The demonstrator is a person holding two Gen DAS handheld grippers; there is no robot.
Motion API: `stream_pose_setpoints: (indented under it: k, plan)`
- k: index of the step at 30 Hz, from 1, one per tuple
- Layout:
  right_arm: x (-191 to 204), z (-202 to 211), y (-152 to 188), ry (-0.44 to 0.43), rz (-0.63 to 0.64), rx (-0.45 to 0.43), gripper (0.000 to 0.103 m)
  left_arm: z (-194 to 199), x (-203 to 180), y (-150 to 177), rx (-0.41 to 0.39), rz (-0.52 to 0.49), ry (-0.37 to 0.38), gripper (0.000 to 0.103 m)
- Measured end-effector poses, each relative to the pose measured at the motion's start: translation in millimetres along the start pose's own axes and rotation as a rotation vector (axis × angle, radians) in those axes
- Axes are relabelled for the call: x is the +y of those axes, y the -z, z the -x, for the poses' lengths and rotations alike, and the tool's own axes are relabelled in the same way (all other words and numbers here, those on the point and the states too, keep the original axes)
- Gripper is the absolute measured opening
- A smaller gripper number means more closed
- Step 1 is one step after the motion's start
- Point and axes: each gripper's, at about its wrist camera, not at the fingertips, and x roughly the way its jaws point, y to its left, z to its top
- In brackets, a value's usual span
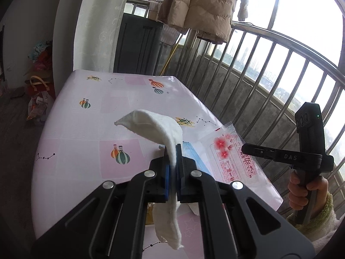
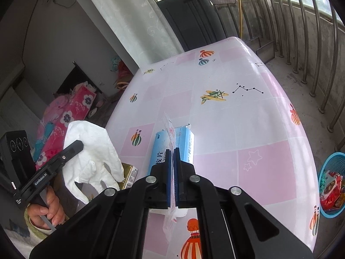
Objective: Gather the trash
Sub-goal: 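Carry the tissue in the left tool and flower packet in the right tool to the basket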
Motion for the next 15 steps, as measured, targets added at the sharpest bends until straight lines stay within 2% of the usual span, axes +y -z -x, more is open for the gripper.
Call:
stream_pose_setpoints:
  k: [7,15]
  plan:
    - [-23,38,-2,0.031,-0.032,-0.081,0.002,-4,-33,-19,-0.019,-0.056,0.052,0.003]
    - [-76,93,3,0.112,-0.128,-0.196,0.002,-34,-102,-42,-0.009,-0.157,0.169,0.003]
